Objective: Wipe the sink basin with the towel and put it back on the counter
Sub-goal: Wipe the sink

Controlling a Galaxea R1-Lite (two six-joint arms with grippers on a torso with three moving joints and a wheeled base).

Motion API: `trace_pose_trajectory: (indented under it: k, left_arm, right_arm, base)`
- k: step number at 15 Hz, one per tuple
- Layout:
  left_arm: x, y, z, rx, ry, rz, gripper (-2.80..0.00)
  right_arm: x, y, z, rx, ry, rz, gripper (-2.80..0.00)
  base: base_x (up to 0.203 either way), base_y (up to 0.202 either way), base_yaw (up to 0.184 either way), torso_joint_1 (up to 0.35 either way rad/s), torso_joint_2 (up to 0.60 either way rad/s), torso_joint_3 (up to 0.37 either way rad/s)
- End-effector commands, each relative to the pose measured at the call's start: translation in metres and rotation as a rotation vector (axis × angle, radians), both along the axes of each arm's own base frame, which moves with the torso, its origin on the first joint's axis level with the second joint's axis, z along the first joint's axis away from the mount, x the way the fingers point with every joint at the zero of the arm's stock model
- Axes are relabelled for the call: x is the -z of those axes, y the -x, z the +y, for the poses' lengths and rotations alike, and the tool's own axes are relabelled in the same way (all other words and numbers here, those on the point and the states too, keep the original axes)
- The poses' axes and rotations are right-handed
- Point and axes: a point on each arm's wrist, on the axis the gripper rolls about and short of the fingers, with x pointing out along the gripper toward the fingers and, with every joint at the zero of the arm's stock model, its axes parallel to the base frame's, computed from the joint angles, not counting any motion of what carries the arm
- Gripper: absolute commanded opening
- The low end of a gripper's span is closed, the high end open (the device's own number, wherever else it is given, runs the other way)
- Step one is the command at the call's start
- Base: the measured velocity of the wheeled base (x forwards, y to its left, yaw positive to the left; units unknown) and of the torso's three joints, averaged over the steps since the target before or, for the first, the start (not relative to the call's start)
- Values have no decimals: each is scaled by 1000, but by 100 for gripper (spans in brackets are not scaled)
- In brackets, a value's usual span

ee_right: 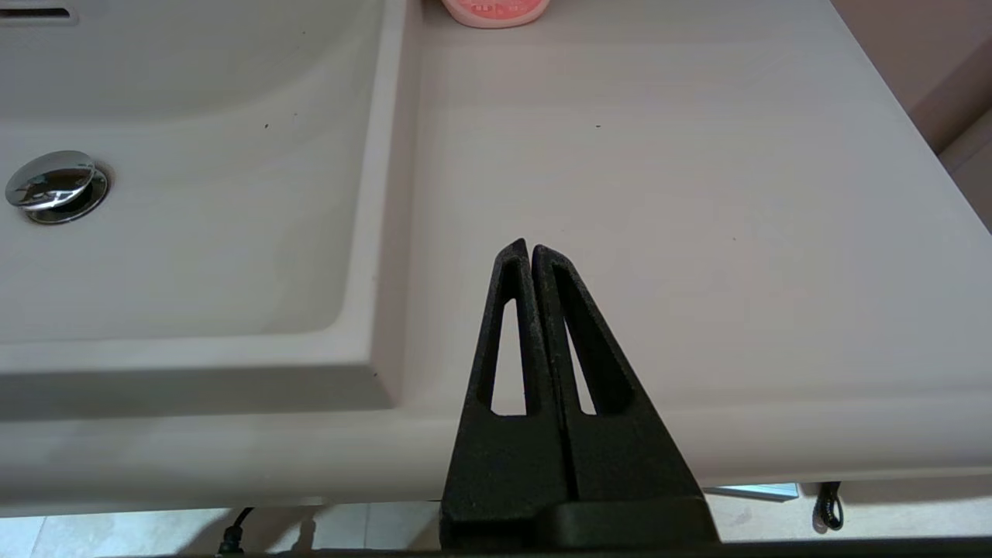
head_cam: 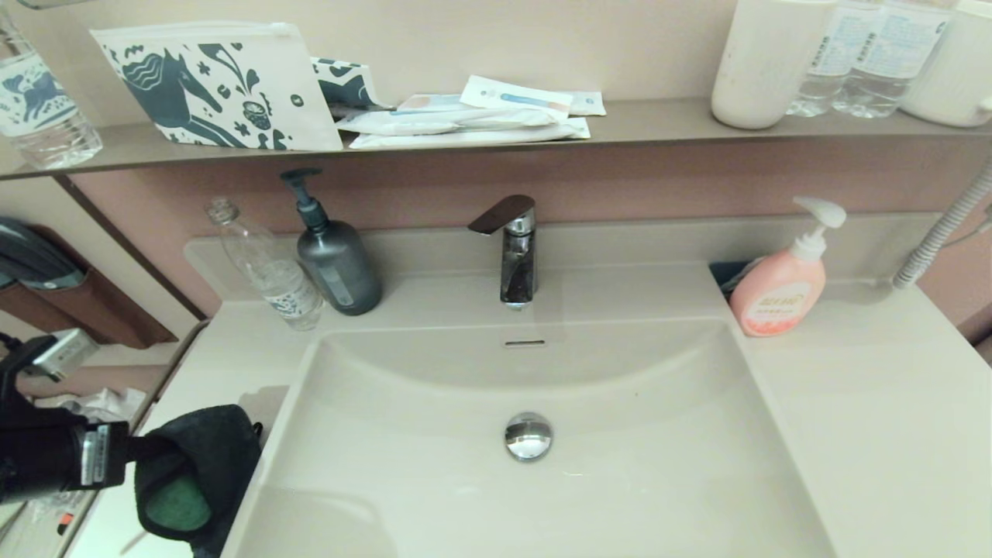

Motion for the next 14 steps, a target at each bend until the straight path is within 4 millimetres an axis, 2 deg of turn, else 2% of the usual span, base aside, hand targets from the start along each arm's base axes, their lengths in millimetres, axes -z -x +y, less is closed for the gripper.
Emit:
trace_pose_trajectory:
  k: [1,5,8,12,14]
  left_arm:
    - [23,-17,8,8,12,27,-280]
    - [40,-31,17,35,-6,41,-280]
    - [56,-50,27,44,-33,-6,-280]
    - [79,-75,31,69,-47,-52,-280]
    - [80,-81,28,72,-18,-80,-280]
  right_arm:
    - [0,0,0,0,1,1,-280]
    - [0,0,0,-1,0,1,-280]
    - [0,0,0,-2,1,0,-280]
    - [0,0,0,-1,1,1,-280]
    - [0,0,0,0,1,1,-280]
  base:
    - [0,0,0,0,0,0]
    - [0,0,0,0,0,0]
    - [0,0,0,0,0,0]
    - [0,0,0,0,0,0]
    - [0,0,0,0,0,0]
